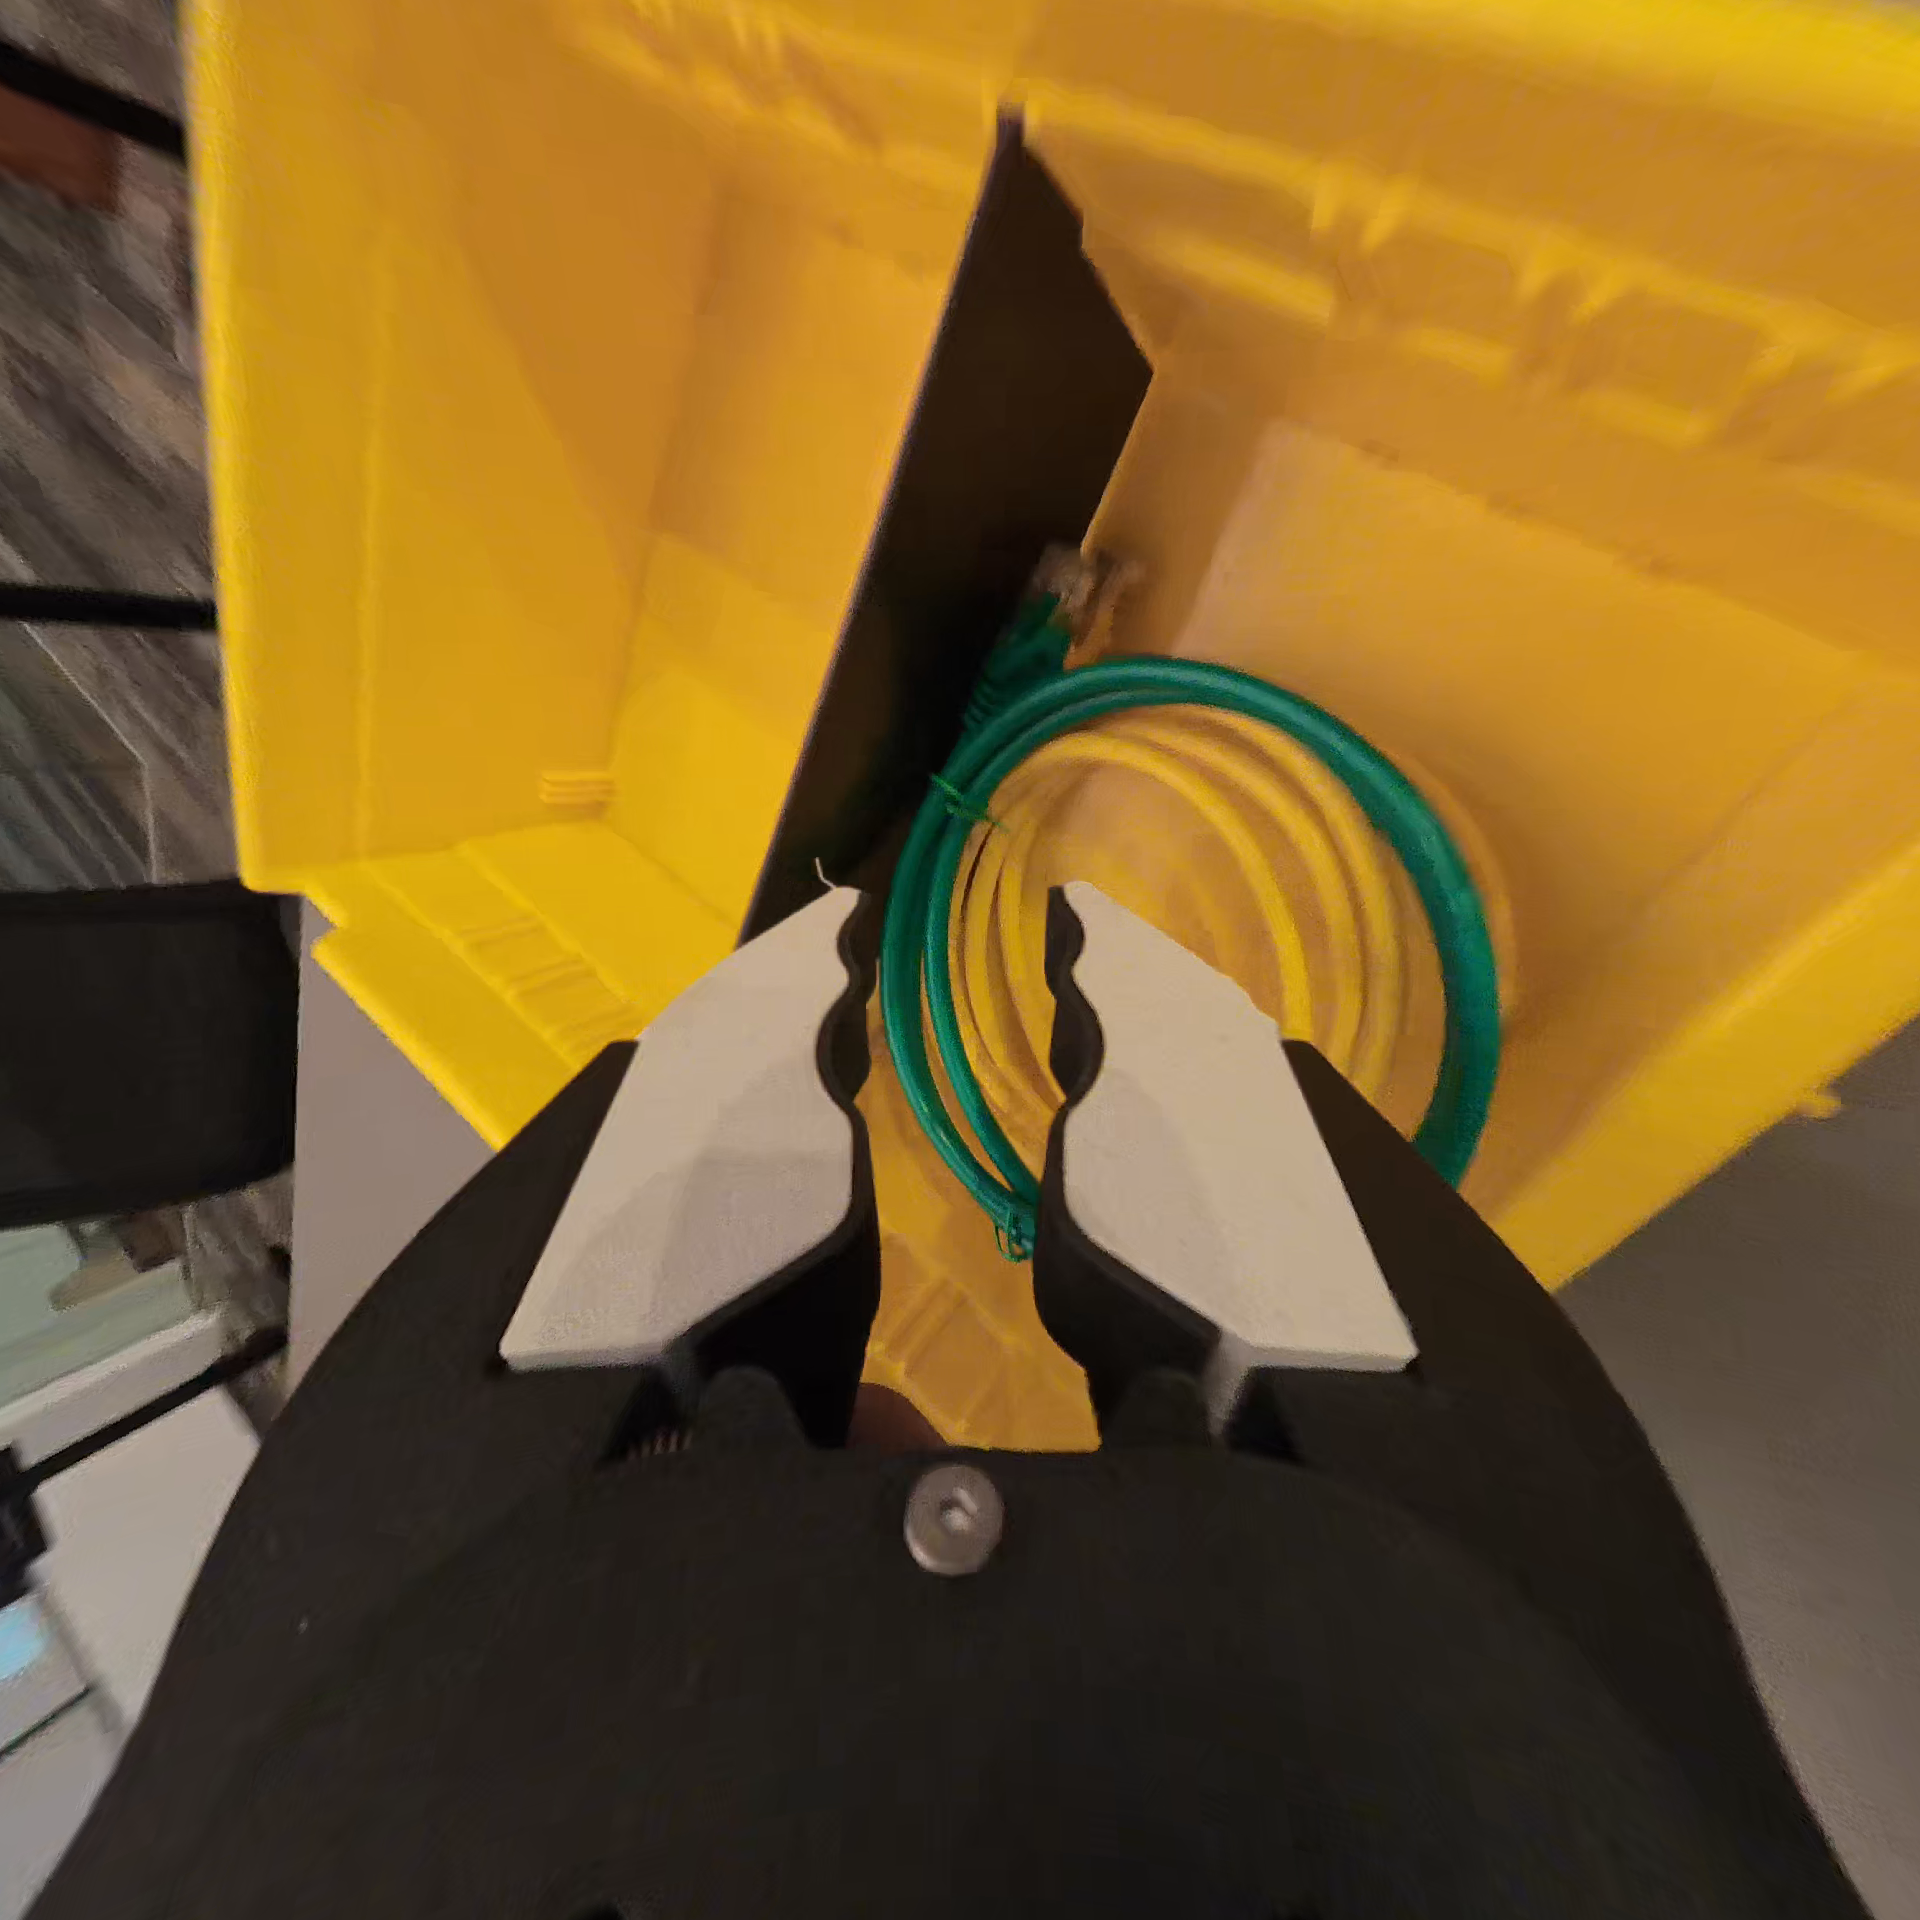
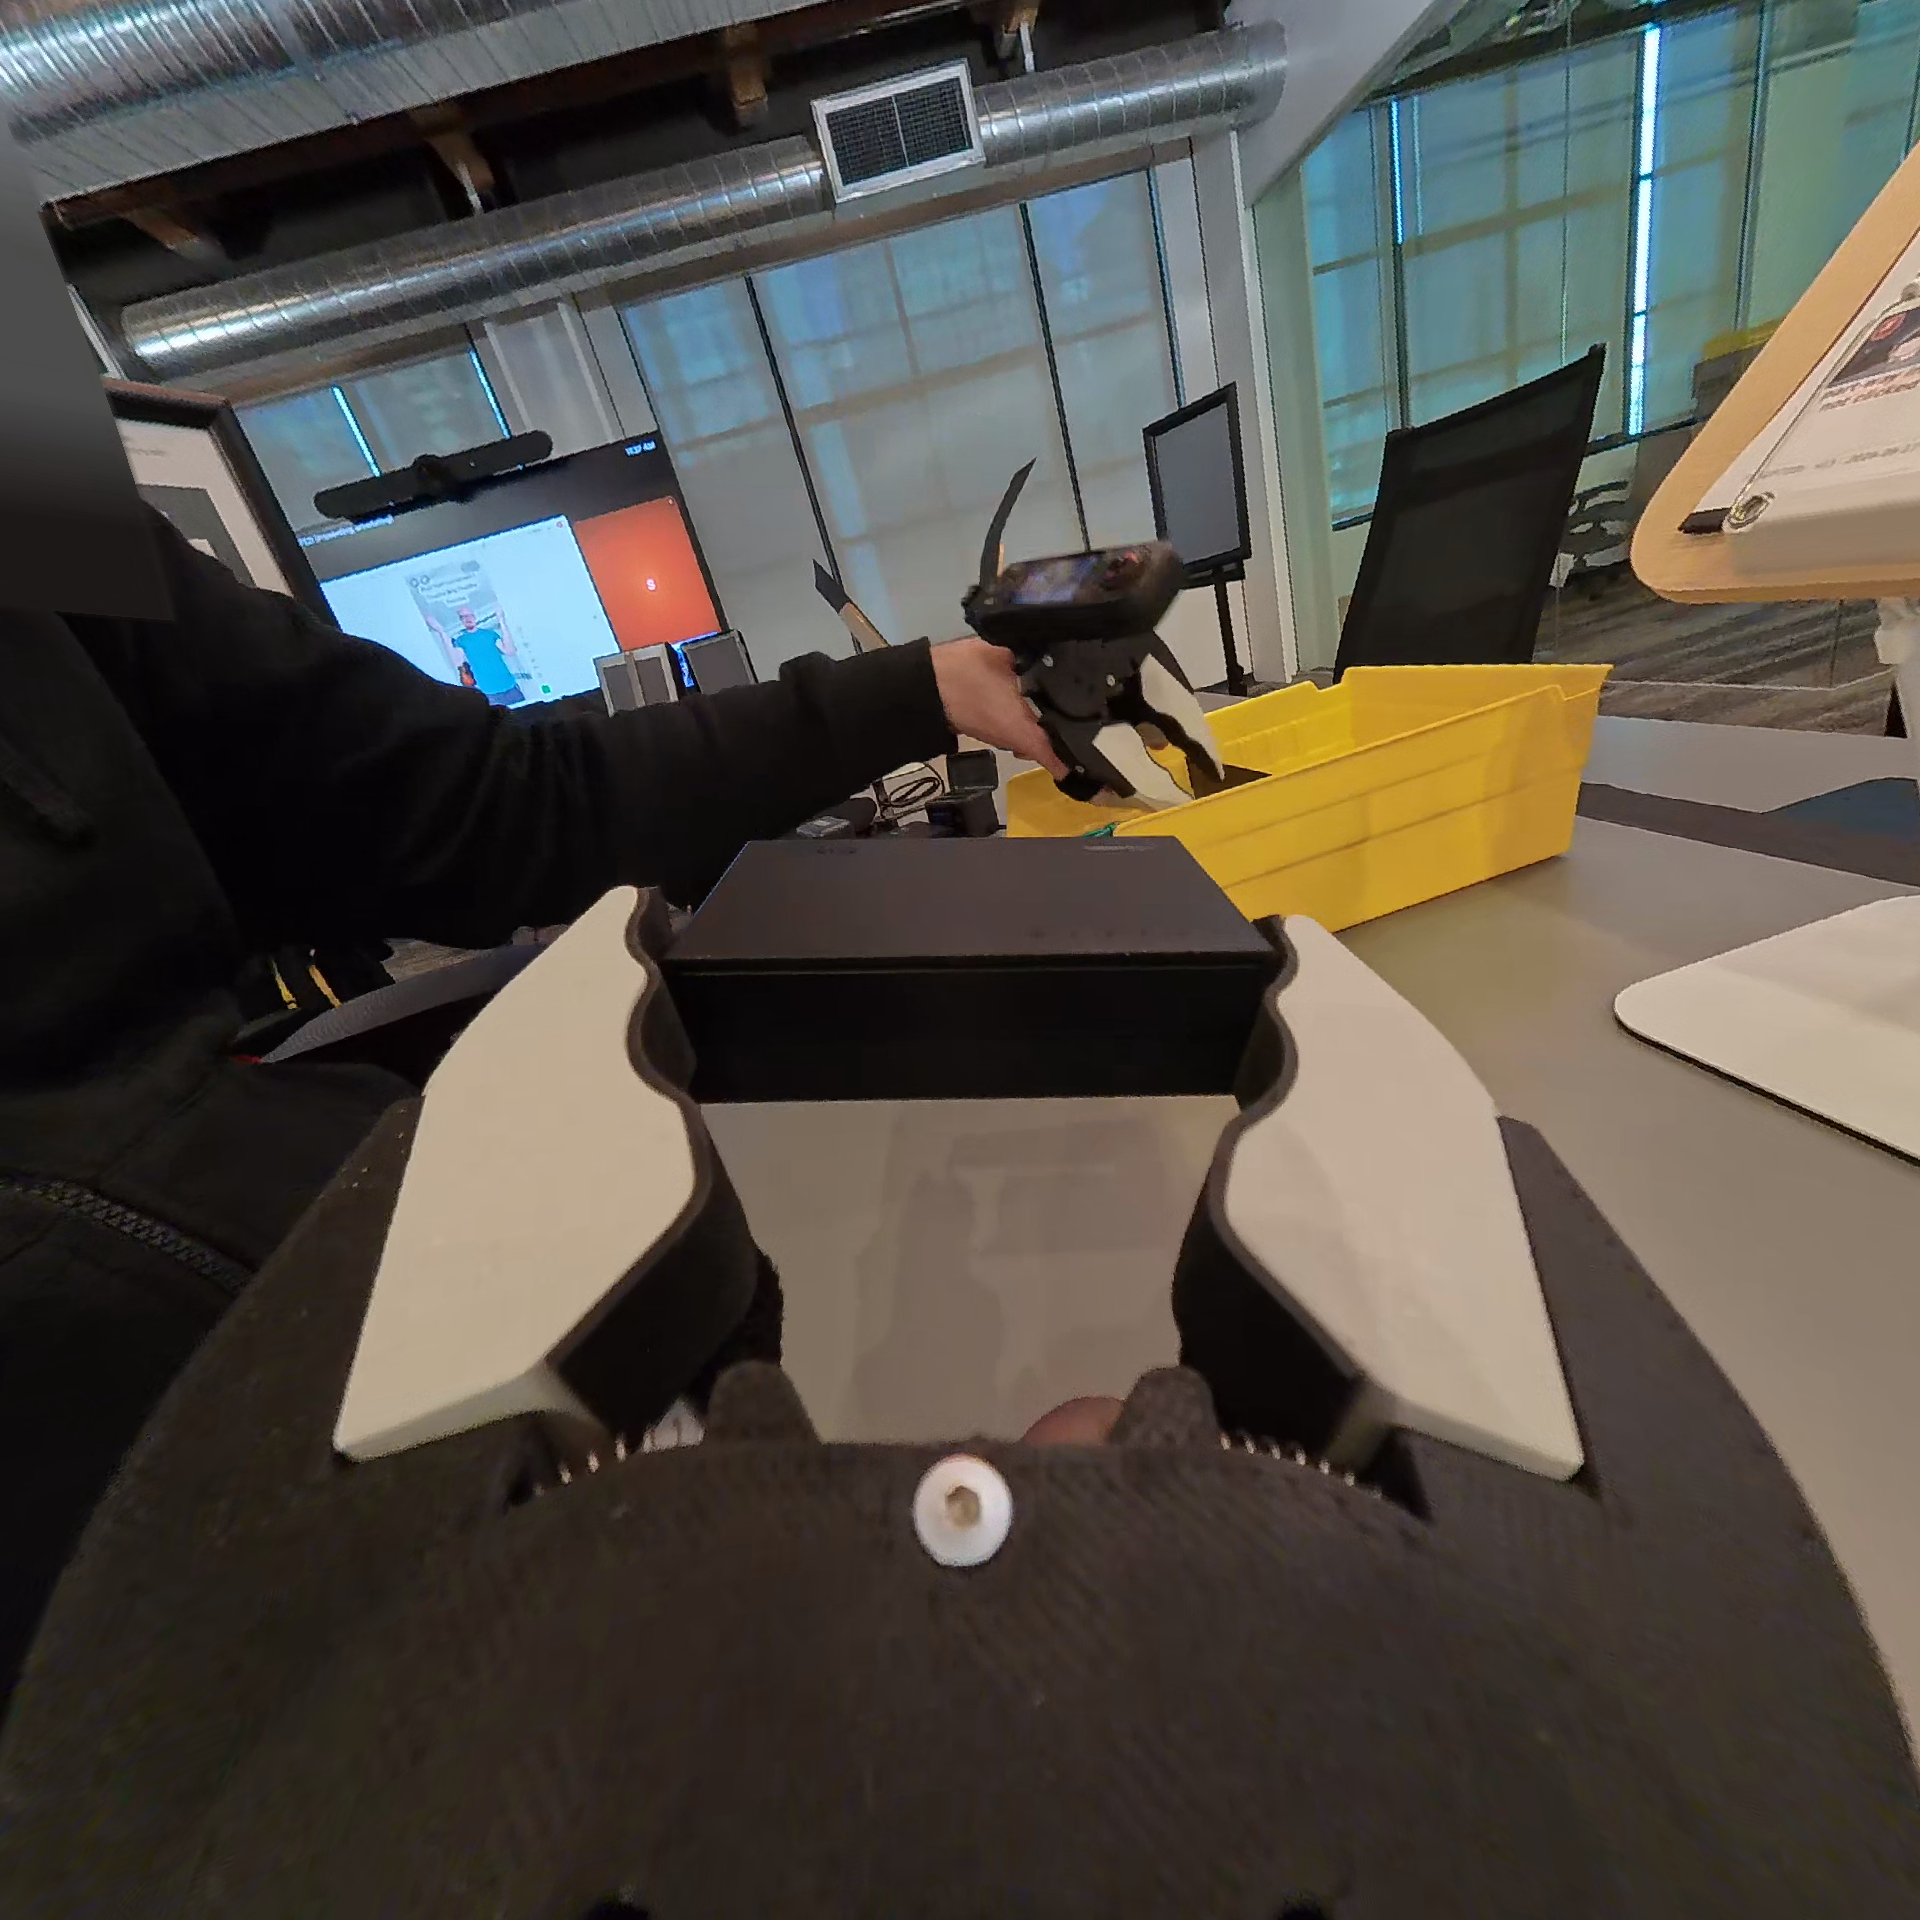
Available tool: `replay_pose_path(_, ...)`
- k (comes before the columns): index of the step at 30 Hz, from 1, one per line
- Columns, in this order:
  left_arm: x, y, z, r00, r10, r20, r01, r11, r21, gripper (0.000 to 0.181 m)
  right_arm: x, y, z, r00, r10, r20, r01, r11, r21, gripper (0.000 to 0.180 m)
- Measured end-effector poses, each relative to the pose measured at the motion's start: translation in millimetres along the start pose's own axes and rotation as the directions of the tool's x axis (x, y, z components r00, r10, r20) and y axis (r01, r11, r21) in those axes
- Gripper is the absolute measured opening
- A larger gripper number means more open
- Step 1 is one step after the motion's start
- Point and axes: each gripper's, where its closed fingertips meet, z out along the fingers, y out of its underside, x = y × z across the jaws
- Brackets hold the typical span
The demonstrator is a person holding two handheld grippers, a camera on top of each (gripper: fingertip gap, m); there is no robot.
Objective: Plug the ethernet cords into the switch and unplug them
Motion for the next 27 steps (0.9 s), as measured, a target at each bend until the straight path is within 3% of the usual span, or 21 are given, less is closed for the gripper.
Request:
replay_pose_path(7, -7, 40, 31, 0.999, 0.001, 0.039, 0.01, 0.959, -0.283, 0.039, 3, 2, -3, 1.0, 0.004, 0.002, -0.005, 1.0, 0.011, 0.104)
replay_pose_path(9, -9, 44, 36, 0.998, -0.014, 0.058, 0.032, 0.95, -0.311, 0.032, 4, 2, -5, 1.0, 0.006, 0.0, -0.006, 1.0, 0.016, 0.104)
replay_pose_path(11, -12, 44, 41, 0.997, -0.02, 0.073, 0.042, 0.952, -0.304, 0.017, 5, 2, -6, 1.0, 0.007, -0.001, -0.007, 1.0, 0.02, 0.104)
replay_pose_path(17, -19, 34, 33, 0.992, -0.035, 0.118, 0.061, 0.973, -0.225, 0.012, 7, 5, -9, 1.0, 0.008, -0.005, -0.008, 1.0, 0.019, 0.104)
replay_pose_path(27, -47, 2, -50, 0.961, -0.053, 0.271, 0.064, 0.997, -0.031, 0.012, 9, 10, -8, 1.0, 0.007, -0.01, -0.007, 1.0, 0.008, 0.104)
